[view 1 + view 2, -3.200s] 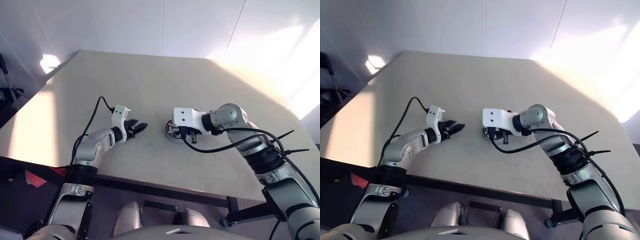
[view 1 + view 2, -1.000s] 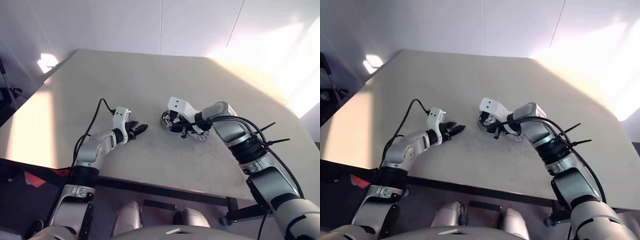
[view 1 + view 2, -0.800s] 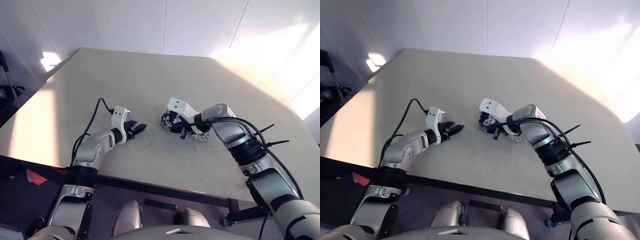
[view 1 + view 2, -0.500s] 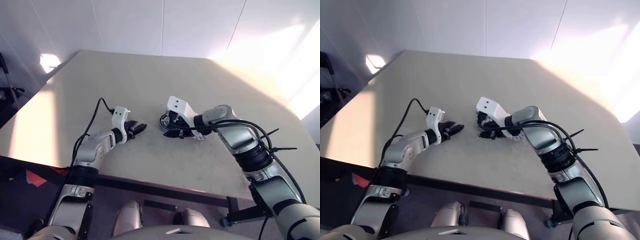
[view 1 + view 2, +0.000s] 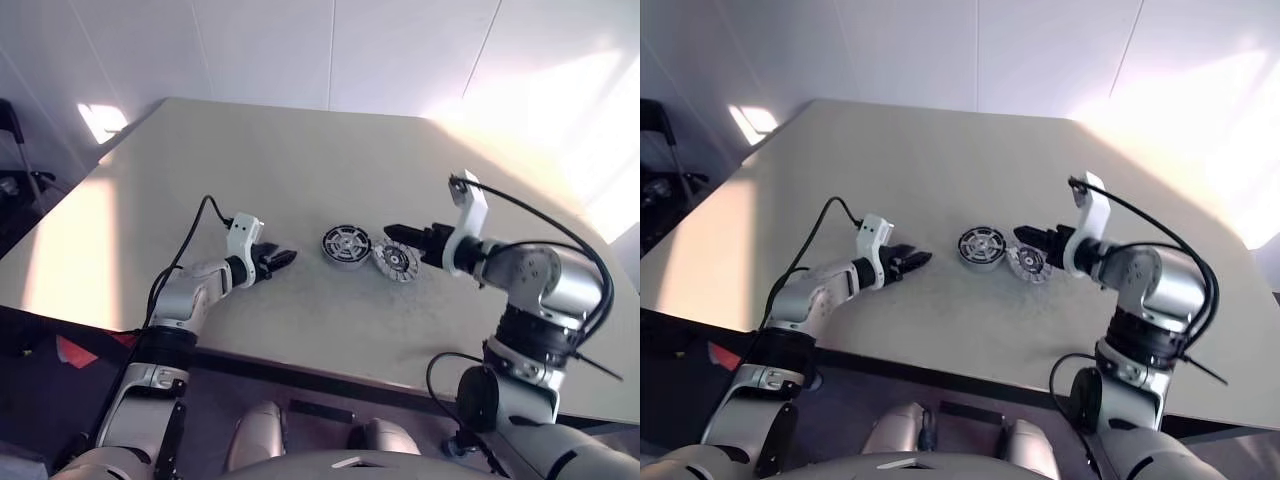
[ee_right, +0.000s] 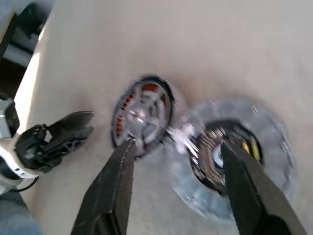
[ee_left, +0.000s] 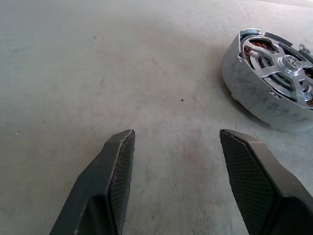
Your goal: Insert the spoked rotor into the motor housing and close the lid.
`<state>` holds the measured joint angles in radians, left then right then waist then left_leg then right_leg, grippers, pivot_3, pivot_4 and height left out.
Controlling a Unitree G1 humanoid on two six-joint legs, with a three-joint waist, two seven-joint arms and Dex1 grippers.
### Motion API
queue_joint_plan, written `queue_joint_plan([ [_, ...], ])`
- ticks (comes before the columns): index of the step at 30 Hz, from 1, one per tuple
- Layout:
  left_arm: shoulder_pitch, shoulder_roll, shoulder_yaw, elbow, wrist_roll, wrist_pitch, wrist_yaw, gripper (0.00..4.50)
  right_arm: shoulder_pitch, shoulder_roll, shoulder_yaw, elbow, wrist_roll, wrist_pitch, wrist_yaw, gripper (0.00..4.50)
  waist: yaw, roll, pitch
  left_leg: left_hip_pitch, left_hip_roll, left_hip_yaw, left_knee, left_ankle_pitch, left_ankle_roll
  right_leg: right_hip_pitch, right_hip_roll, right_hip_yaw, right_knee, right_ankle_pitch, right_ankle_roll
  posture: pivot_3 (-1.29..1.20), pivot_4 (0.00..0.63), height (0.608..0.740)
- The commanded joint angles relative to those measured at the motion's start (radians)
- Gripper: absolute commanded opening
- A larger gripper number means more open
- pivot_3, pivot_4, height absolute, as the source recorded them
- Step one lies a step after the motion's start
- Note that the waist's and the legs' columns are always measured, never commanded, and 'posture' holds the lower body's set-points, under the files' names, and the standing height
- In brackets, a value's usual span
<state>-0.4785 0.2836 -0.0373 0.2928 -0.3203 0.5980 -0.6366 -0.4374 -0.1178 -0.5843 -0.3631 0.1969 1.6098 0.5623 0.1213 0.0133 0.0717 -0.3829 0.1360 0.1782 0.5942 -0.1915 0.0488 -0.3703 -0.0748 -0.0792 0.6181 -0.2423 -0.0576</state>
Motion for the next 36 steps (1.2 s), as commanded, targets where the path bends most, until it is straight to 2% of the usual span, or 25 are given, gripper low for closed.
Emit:
queue_joint_plan([
  [1,-0.055,0.012,-0.013,0.026,0.013,-0.011,-0.037,2.95,0.084,0.066,-0.115,-0.124,0.104,0.005,-0.118,4.3,0.001,0.001,0.0,0.001,0.0,0.0,-0.001,0.0,-0.001,0.0,0.0,0.0,0.0,0.0,0.0,0.0,0.0,0.74],
  [2,-0.068,0.011,-0.02,0.041,0.017,-0.013,-0.048,2.95,0.123,0.1,-0.148,-0.155,0.137,0.005,-0.154,4.45,0.001,0.001,0.0,0.001,0.0,0.0,-0.002,0.001,-0.002,0.0,0.0,0.0,0.0,0.0,0.0,0.0,0.0,0.74],
  [4,-0.089,0.009,-0.033,0.066,0.028,-0.018,-0.068,2.95,0.172,0.157,-0.187,-0.206,0.207,0.005,-0.23,4.45,0.002,0.001,0.0,0.005,0.0,0.0,-0.005,0.003,-0.004,0.002,0.0,0.0,0.0,-0.002,0.003,0.0,0.0,0.74],
  [7,-0.112,0.001,-0.051,0.094,0.04,-0.028,-0.087,2.95,0.198,0.227,-0.231,-0.246,0.308,0.005,-0.359,4.45,0.003,0.001,-0.001,0.015,-0.002,0.0,-0.019,0.008,-0.012,0.009,0.0,0.001,-0.009,-0.005,0.008,0.0,0.0,0.74],
  [10,-0.134,-0.008,-0.057,0.123,0.05,-0.039,-0.099,2.95,0.209,0.275,-0.263,-0.246,0.41,0.005,-0.493,4.45,0.006,0.001,-0.001,0.017,-0.002,0.0,-0.023,0.01,-0.016,0.01,0.0,0.0,-0.012,-0.005,0.008,0.0,0.0,0.74],
  [21,-0.131,-0.006,-0.05,0.122,0.068,-0.041,-0.109,2.95,0.173,0.307,-0.277,-0.091,0.863,0.005,-0.916,4.45,-0.001,0.0,-0.002,0.017,-0.003,0.0,-0.029,0.011,-0.017,0.008,0.0,0.0,-0.012,-0.005,0.007,0.0,0.0,0.74],
  [27,-0.113,0.01,-0.028,0.095,0.062,-0.031,-0.098,2.95,0.101,0.291,-0.271,0.038,1.027,0.005,-1.063,4.45,-0.019,-0.001,-0.003,0.019,-0.002,0.0,-0.03,0.013,-0.021,0.008,0.0,0.0,-0.011,-0.005,0.007,0.0,0.0,0.74],
  [36,-0.099,0.01,-0.015,0.065,0.059,-0.023,-0.079,2.95,0.02,0.264,-0.222,0.195,1.048,-0.023,-1.124,4.45,-0.026,-0.002,-0.003,0.014,-0.002,0.0,-0.031,0.013,-0.021,0.004,0.001,-0.001,-0.011,-0.004,0.008,0.0,0.0,0.74],
])
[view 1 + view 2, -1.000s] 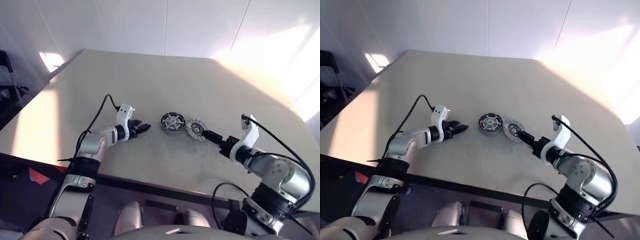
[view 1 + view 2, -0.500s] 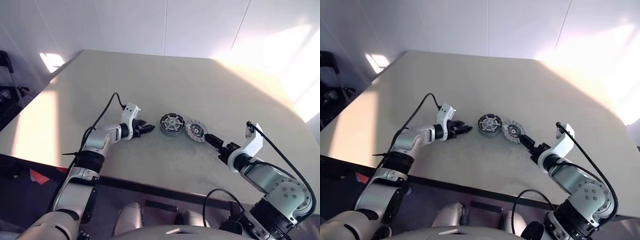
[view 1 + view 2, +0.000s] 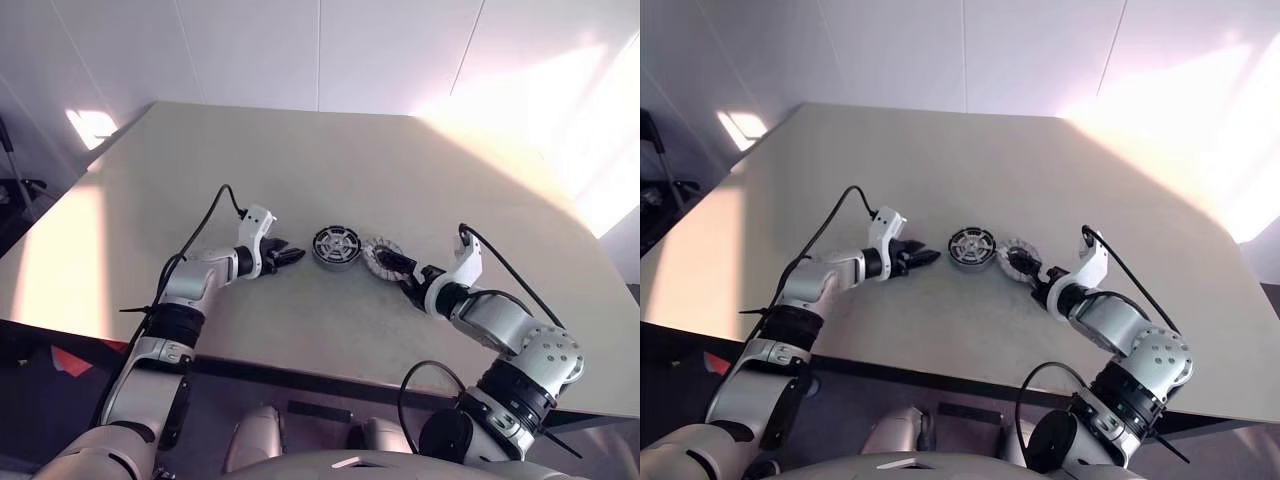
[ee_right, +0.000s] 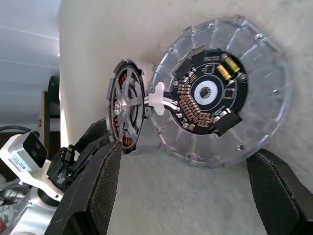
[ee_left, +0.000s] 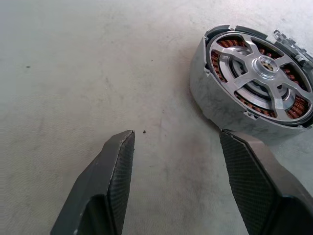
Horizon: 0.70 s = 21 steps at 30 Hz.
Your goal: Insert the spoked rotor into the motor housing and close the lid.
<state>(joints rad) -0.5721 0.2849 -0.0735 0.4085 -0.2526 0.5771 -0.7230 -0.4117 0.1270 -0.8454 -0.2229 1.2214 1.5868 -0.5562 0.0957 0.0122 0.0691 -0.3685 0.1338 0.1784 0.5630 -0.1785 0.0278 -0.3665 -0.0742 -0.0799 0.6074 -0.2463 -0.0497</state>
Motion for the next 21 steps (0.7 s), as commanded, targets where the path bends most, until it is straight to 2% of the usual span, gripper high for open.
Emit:
queue_joint_plan([
  [1,-0.005,0.01,0.023,-0.053,-0.009,-0.001,0.009,2.95,-0.009,0.01,0.047,0.065,0.018,-0.012,0.0,4.45,-0.002,-0.001,0.0,0.0,0.0,0.0,0.0,0.0,0.0,0.0,0.0,0.0,0.0,0.0,0.0,0.0,0.0,0.74],
  [8,0.01,0.017,0.028,-0.072,-0.011,0.007,0.012,2.95,-0.022,-0.052,0.136,0.083,-0.022,-0.131,0.076,4.45,0.0,-0.001,0.0,0.002,0.0,0.0,0.0,0.002,-0.003,0.001,0.0,0.0,0.001,-0.001,-0.002,0.0,0.0,0.74],
  [10,0.011,0.015,0.026,-0.074,-0.01,0.01,0.015,2.95,-0.03,-0.093,0.204,0.077,-0.103,-0.214,0.12,4.45,0.002,0.0,0.0,0.001,0.0,0.0,0.0,0.002,-0.003,0.001,0.0,0.0,0.0,0.0,-0.002,0.0,0.0,0.74],
  [15,0.005,0.01,0.017,-0.084,-0.008,0.018,0.014,2.95,-0.113,-0.133,0.306,0.127,-0.194,-0.384,0.231,4.45,0.005,0.0,0.0,-0.002,0.0,0.0,0.001,0.002,-0.003,-0.001,0.0,0.0,0.001,0.001,-0.002,0.0,0.0,0.74],
  [21,0.006,0.019,0.018,-0.088,-0.005,0.018,0.011,2.95,-0.143,-0.174,0.381,0.155,-0.237,-0.451,0.328,4.45,0.006,0.0,0.0,-0.005,0.0,0.0,0.001,-0.001,0.001,-0.003,0.0,0.0,0.0,0.006,-0.006,0.0,0.0,0.74],
])
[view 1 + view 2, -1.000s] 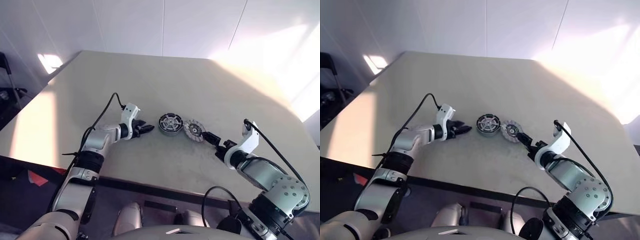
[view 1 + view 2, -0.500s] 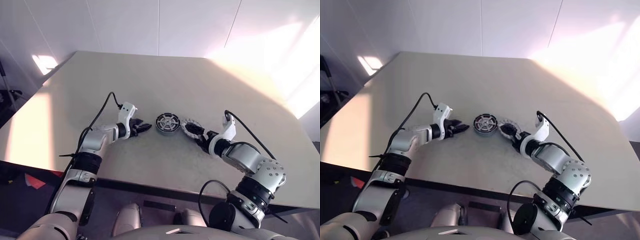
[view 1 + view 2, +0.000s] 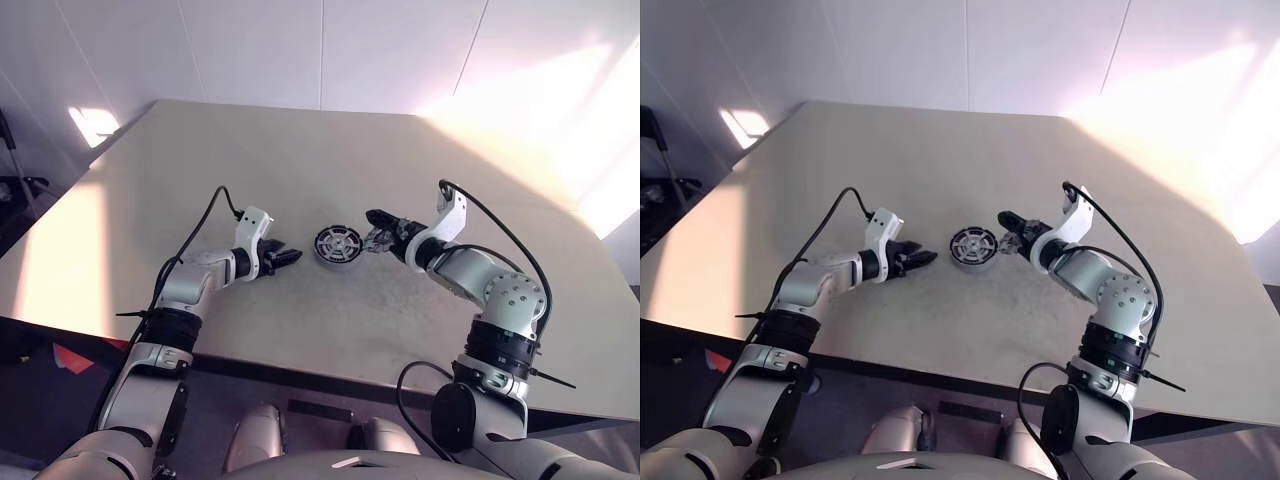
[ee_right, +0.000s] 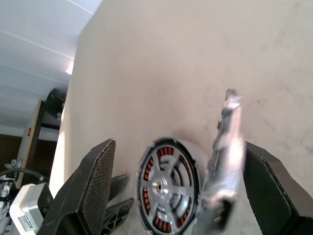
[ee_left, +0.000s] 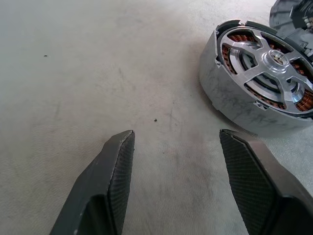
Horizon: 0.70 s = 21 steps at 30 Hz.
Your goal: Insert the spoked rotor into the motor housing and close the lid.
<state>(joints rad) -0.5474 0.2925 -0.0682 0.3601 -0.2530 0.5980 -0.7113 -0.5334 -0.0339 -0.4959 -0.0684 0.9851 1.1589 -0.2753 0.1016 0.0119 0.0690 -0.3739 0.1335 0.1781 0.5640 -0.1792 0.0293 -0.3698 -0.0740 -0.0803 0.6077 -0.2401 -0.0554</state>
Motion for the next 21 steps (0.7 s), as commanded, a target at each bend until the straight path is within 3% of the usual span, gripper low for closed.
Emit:
queue_joint_plan([
  [1,-0.017,0.013,0.014,-0.041,-0.005,-0.003,0.001,2.95,-0.026,-0.018,0.043,0.0,-0.001,-0.022,0.057,4.45,0.0,0.0,0.0,-0.001,0.0,0.0,0.001,0.0,0.001,-0.001,0.0,0.0,0.0,0.0,0.0,0.0,0.0,0.74],
  [13,-0.024,0.006,0.02,-0.02,-0.005,-0.015,0.018,2.95,-0.111,0.023,0.154,-0.033,0.065,0.061,0.099,4.45,0.0,0.0,0.0,-0.003,0.0,0.0,0.005,-0.001,0.003,-0.001,0.0,0.0,0.001,-0.002,-0.004,0.0,0.0,0.74],
  [19,-0.023,0.003,0.025,-0.02,-0.008,-0.02,0.026,2.95,-0.116,-0.012,0.258,-0.032,-0.053,-0.011,0.172,4.45,0.003,0.0,0.0,-0.004,0.0,0.0,0.006,-0.002,0.003,-0.001,0.0,0.0,0.001,-0.002,-0.004,0.0,0.0,0.74],
  [21,-0.017,0.004,0.029,-0.024,-0.01,-0.022,0.027,2.95,-0.086,-0.092,0.361,-0.1,-0.164,-0.124,0.277,4.45,0.006,0.0,0.0,-0.004,0.0,0.0,0.006,-0.002,0.003,-0.001,0.0,0.0,0.001,-0.001,-0.003,0.0,0.0,0.74],
])
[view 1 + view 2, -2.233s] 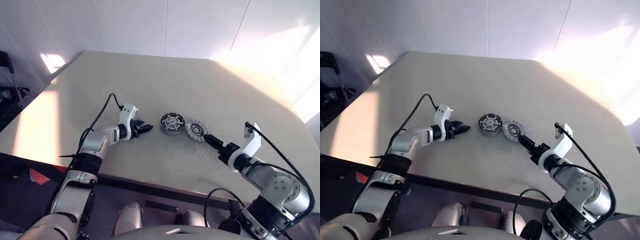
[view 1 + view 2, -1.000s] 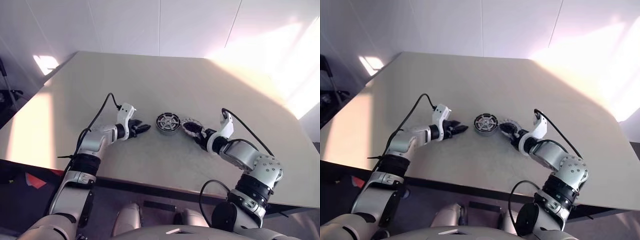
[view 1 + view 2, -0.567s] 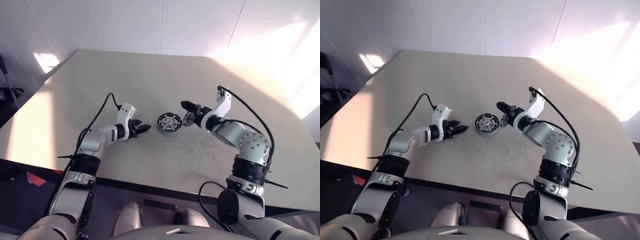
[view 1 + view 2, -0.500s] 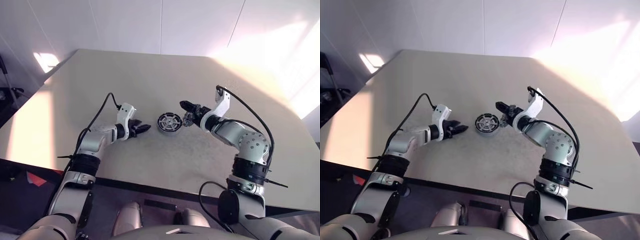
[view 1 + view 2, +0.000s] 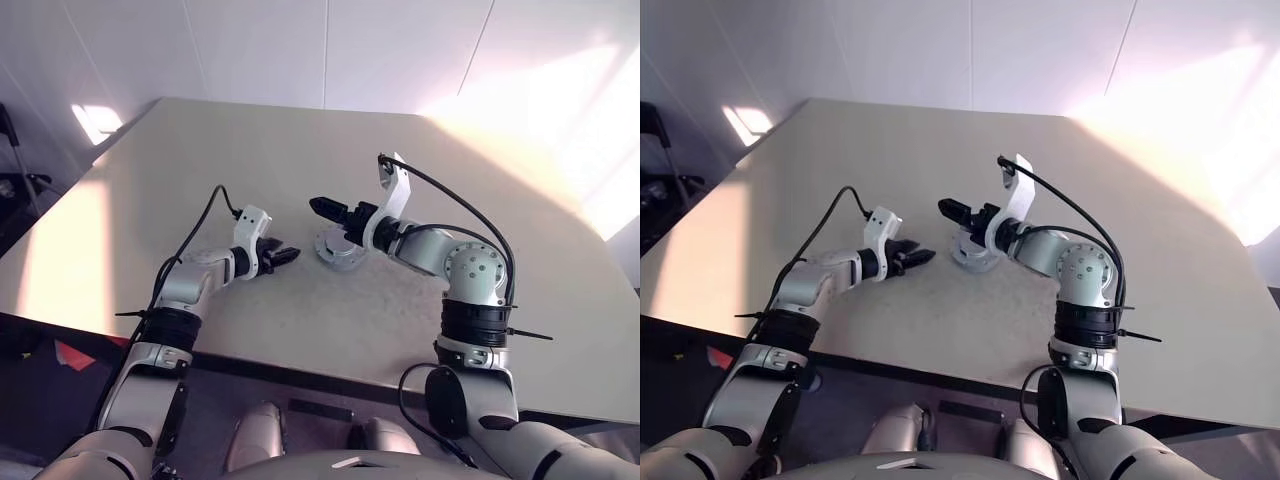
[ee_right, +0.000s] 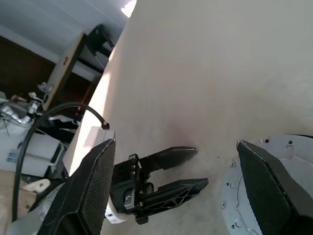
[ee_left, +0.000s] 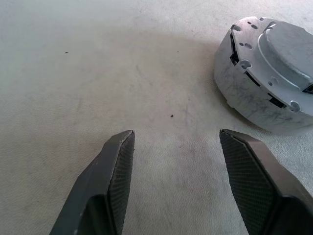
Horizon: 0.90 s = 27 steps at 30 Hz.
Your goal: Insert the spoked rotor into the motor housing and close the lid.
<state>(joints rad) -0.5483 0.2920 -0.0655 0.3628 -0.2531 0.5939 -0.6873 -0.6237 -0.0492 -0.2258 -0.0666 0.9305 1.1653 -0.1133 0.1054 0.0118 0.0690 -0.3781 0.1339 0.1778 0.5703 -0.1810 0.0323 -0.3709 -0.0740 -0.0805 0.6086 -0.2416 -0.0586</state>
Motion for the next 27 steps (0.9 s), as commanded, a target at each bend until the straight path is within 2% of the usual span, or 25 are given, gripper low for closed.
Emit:
queue_joint_plan([
  [1,-0.012,0.004,0.029,-0.03,-0.014,-0.022,0.001,2.95,0.021,-0.131,0.152,-0.131,-0.164,-0.184,0.186,4.45,0.004,0.0,0.0,-0.001,0.0,0.0,0.0,0.0,0.0,0.0,0.0,0.0,0.0,0.001,0.001,0.0,0.0,0.74],
  [3,-0.004,0.001,0.033,-0.043,-0.022,-0.035,-0.008,2.95,0.061,-0.254,0.286,-0.172,-0.303,-0.332,0.337,4.45,0.016,0.0,0.0,-0.001,0.0,0.0,0.001,-0.001,0.001,0.0,0.0,0.0,0.0,0.002,0.004,0.0,0.0,0.74],
  [5,-0.002,-0.006,0.04,-0.051,-0.033,-0.039,-0.016,2.95,0.09,-0.355,0.41,-0.155,-0.458,-0.481,0.428,4.45,0.02,0.0,0.0,-0.001,0.0,0.0,0.002,-0.001,0.002,0.0,0.0,0.0,-0.001,0.002,0.005,0.0,0.0,0.74],
  [9,-0.004,-0.008,0.042,-0.054,-0.039,-0.038,-0.023,2.95,0.128,-0.431,0.562,-0.046,-0.687,-0.722,0.524,4.45,0.019,-0.001,0.0,-0.001,0.0,-0.001,0.002,-0.001,0.002,0.0,0.0,0.0,0.0,0.002,0.005,0.0,0.0,0.74],
  [14,-0.004,-0.004,0.043,-0.054,-0.034,-0.034,-0.011,2.95,0.141,-0.378,0.561,0.029,-0.722,-0.807,0.599,4.45,0.017,0.0,0.0,-0.003,0.001,-0.001,0.008,-0.004,0.007,0.0,0.0,0.0,0.002,0.0,0.0,0.0,0.0,0.74],
  [17,-0.001,-0.001,0.042,-0.055,-0.032,-0.031,-0.008,2.95,0.129,-0.346,0.553,0.088,-0.769,-0.831,0.59,4.45,0.017,-0.001,0.0,-0.003,0.001,0.0,0.012,-0.006,0.011,0.001,0.0,0.0,0.002,0.0,0.0,0.0,0.0,0.74],
  [27,0.005,0.002,0.04,-0.067,-0.034,-0.023,-0.003,2.95,0.123,-0.292,0.473,0.199,-0.789,-0.813,0.603,4.45,0.015,0.0,0.0,-0.004,0.003,0.0,0.022,-0.011,0.018,0.002,0.0,0.0,0.007,0.0,0.0,0.0,0.0,0.74],
])
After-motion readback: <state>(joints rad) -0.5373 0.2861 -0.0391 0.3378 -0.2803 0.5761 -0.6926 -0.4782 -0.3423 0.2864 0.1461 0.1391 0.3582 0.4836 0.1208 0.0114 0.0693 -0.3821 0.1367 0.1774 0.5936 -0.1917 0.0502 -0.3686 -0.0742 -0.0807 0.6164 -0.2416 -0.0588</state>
